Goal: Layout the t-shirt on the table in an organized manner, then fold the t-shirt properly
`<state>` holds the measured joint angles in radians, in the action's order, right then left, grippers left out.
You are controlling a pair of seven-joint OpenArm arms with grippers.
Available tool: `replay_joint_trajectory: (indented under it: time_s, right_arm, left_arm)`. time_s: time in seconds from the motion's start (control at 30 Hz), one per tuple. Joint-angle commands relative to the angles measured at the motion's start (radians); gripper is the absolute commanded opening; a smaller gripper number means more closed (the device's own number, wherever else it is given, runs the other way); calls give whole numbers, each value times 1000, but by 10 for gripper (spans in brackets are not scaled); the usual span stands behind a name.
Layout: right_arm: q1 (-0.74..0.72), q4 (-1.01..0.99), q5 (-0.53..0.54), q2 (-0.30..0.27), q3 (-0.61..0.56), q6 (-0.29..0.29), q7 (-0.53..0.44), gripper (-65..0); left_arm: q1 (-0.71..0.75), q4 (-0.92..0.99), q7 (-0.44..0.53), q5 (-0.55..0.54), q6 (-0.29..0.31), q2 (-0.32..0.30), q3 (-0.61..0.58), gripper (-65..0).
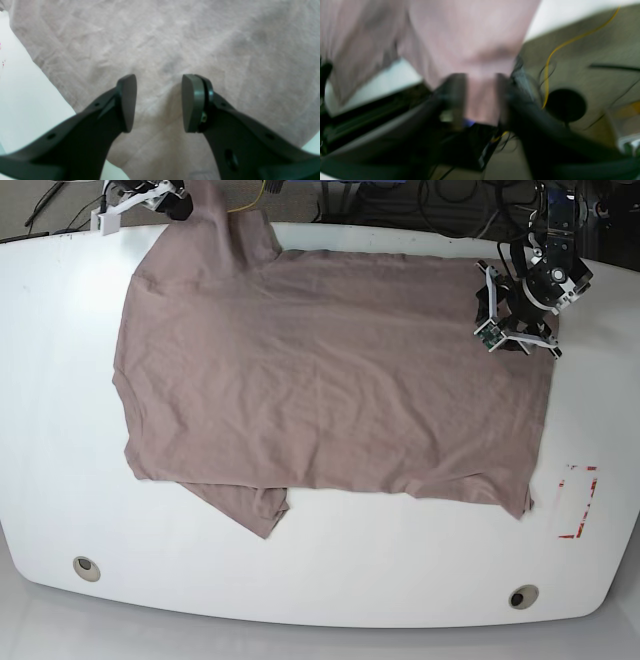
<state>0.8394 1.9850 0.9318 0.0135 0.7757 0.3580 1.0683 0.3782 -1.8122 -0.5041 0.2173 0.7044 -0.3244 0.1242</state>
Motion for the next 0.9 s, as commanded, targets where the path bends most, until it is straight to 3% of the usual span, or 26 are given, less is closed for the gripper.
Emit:
replay_joint_trajectory:
  time_s: [0.0, 0.1, 0.2, 0.5, 0.67, 0.87]
  right_arm:
    - [-6, 17, 10, -16, 43, 2, -1, -265]
    - [-22, 15, 10, -45, 75, 2, -1, -190]
    - [-47, 15, 10, -68, 101, 2, -1, -155]
    - [-197, 10, 10, -154, 126, 11, 2, -154]
    - [-269, 9, 7, -186, 69, 11, 2, -152]
    - [-266, 9, 7, -191, -2, 11, 2, -152]
  left_arm:
    - [-8, -16, 15, -5, -6, -9, 5, -378]
    - [-9, -16, 15, -5, -6, -9, 5, -378]
    - [-11, -16, 15, -5, -6, -9, 5, -378]
    - [-23, -18, 89, -8, -6, 24, 5, -378]
    - [-9, -27, 92, -9, -6, 54, 13, -378]
    - [40, -47, 94, -12, -6, 95, 105, -378]
